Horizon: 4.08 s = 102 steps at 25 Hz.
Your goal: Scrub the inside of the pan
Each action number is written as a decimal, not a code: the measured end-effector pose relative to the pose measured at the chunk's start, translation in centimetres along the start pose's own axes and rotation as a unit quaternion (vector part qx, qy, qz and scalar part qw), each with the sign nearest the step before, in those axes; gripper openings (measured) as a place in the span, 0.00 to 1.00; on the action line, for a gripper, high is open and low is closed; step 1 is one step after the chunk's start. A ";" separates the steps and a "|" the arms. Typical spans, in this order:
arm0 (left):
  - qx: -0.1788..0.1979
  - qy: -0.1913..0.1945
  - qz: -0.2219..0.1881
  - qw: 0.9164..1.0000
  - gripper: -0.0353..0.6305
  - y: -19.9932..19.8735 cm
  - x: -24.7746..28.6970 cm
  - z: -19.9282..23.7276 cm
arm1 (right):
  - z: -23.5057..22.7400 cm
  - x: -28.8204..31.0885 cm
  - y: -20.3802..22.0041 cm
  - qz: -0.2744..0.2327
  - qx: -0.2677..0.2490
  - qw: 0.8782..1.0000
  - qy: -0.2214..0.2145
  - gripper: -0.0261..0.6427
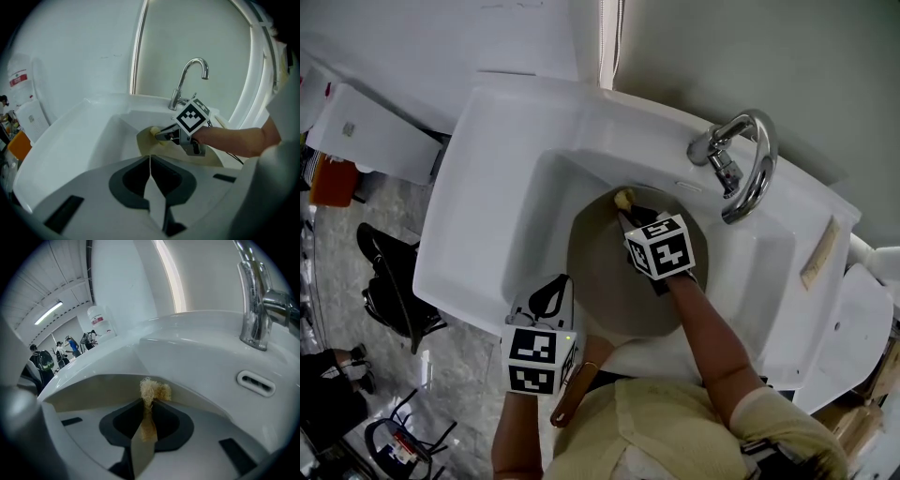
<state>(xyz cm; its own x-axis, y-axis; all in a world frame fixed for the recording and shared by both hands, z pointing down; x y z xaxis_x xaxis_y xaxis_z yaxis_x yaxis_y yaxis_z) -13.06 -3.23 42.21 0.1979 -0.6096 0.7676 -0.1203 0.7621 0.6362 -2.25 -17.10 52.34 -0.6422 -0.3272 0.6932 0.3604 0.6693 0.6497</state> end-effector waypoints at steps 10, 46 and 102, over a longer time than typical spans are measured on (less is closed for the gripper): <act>-0.042 0.011 0.016 0.999 0.14 1.5 0.7 0.7 | 1.0 1.5 0.4 0.014 -0.006 1.000 -0.020 0.15; -0.105 0.032 0.004 0.994 0.18 1.8 1.0 0.7 | 10.3 1.2 2.0 0.070 -0.149 0.961 -0.222 0.15; 0.014 0.052 -0.036 0.998 0.16 1.3 -4.4 -3.5 | 12.8 -11.2 9.9 0.260 -0.248 0.868 -0.343 0.15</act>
<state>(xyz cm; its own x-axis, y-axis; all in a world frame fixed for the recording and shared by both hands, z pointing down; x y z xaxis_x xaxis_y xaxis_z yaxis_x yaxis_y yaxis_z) -10.72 1.20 39.37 0.3068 -0.6354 0.7086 -0.1290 0.7099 0.6924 -0.13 1.71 46.99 -0.4963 0.5216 0.6940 0.8595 0.1823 0.4775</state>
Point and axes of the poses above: the fingertips, and each gripper's own axes: x forward along the fingers, z to its left, y out of its underside, the point moved 3 cm from there along -x, backward along the fingers, and after that the axes turned 6 degrees about -y, right-handed, at the moved point
